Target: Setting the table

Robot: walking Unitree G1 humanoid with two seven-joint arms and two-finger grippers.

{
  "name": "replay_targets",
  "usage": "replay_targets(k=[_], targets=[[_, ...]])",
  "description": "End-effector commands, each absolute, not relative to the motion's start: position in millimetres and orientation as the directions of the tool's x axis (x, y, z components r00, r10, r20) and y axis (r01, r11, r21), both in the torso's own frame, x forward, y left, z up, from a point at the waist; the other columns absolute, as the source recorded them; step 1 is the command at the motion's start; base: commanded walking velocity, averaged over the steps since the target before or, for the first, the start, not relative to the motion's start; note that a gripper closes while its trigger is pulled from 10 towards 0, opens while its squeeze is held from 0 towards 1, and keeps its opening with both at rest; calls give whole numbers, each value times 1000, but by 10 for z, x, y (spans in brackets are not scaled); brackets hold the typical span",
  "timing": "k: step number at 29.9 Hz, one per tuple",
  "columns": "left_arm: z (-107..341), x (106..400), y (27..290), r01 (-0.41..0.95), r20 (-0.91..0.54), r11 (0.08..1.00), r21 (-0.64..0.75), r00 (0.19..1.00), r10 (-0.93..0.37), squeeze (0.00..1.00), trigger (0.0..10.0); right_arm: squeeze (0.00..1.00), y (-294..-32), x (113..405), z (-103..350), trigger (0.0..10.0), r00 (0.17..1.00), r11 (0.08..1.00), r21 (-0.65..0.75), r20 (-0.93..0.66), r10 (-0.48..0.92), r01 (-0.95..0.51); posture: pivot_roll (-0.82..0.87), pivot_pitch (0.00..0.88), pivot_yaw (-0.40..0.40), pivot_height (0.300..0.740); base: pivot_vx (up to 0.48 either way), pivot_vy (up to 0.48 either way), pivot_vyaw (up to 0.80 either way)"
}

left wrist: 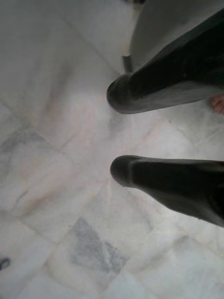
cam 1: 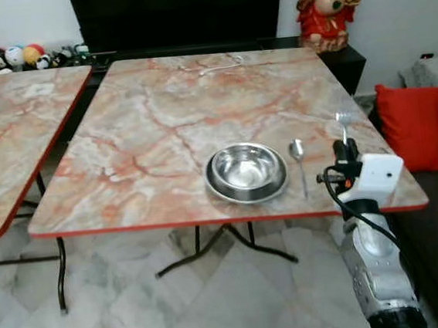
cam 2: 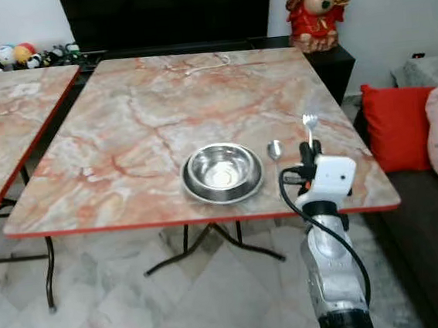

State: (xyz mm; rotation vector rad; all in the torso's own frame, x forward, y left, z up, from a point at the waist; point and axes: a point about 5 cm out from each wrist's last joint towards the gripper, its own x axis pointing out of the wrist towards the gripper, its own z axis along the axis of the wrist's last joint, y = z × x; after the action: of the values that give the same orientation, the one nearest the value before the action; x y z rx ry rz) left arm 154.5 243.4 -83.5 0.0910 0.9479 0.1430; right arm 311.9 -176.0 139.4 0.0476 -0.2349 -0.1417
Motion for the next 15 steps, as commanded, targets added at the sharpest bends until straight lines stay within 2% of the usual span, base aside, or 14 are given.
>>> replay_targets(k=[1, 15], targets=[[-846, 1512, 2451, -88, -811, 988, 130, 564, 157, 0, 10000, 0, -1790, 3107, 1363, 10000, 964, 986, 64, 212, -161, 151, -89, 0, 22, 740, 0, 0, 0], [-847, 1500, 2461, -100, -812, 988, 122, 562, 157, 0, 10000, 0, -1748, 3114, 1360, 10000, 968, 990, 56, 209, -139, 130, -88, 0, 18, 740, 0, 0, 0]])
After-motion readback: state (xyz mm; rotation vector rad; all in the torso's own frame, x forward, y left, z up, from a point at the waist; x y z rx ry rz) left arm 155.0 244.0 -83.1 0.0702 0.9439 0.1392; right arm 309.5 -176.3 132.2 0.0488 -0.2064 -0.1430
